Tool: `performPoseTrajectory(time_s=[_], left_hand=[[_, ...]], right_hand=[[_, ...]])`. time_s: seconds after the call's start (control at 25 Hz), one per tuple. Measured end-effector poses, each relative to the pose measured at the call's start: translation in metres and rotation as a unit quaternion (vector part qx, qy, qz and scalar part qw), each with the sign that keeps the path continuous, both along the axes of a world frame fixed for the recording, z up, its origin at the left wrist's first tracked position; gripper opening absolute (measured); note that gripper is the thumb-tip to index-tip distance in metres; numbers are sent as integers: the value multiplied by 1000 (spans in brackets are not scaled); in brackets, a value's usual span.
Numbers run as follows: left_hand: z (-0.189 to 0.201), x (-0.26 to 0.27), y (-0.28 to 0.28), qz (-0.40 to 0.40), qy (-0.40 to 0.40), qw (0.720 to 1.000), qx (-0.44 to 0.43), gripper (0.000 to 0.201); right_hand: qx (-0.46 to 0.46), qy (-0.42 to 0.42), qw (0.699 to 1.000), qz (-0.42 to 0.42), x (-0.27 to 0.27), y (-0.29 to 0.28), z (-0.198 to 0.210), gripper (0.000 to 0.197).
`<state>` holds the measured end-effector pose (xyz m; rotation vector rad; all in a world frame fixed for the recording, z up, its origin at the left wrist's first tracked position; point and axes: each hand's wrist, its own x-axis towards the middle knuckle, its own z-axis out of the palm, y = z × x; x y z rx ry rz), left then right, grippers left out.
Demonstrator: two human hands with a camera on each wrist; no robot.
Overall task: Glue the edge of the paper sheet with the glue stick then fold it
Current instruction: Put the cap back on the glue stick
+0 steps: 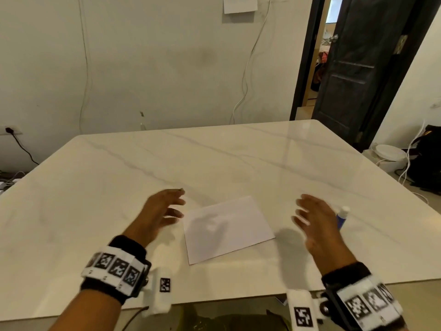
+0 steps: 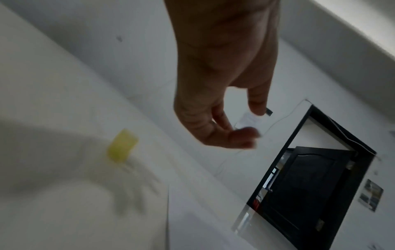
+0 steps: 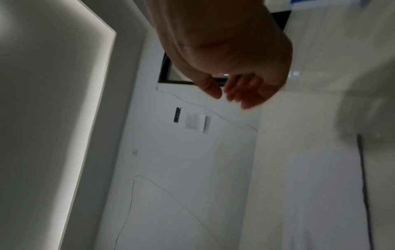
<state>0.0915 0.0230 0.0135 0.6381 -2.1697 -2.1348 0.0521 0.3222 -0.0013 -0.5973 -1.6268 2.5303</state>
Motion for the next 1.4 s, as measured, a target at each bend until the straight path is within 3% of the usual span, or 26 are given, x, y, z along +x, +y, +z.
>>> performPoseTrajectory(time_s=[0.12,0.2,0.32,0.44,0.6,0.8,0.96,1.04,1.12,1.24,1.4], left_hand=[[-6,2,-34,78,-8,971,-227,25],[-21,1,-52,67,-79,948,-301,38],[-49,-1,-68,32,-170,932,-317,56],[-65,-2,-74,25,-163,945,-281,58],[-67,8,-67,62,-112,943,-308,39],[-54,20,-57,73,-69,948,-300,10],[-27,24,-24,6,-33,986,-161,17],[-7,28,2,-76,-10,992,-104,16],[9,39,24,-155,-6,980,-125,6],[15,55,37,-217,-29,957,-189,19],[7,66,34,-220,-31,955,-195,15]], right_hand=[[91,34,955,-281,10,21,1,46],[142,-50,940,-306,10,24,-6,65],[181,-186,943,-210,7,25,-23,81],[212,-224,940,-145,4,31,-32,72],[244,-153,953,-99,-1,30,-29,46],[216,-164,955,-118,-1,7,-26,46],[139,-18,988,66,13,-38,-23,20],[121,27,973,197,27,-67,-10,12],[116,39,951,283,36,-92,0,18],[133,35,933,332,46,-108,4,29],[125,30,929,346,55,-105,0,29]])
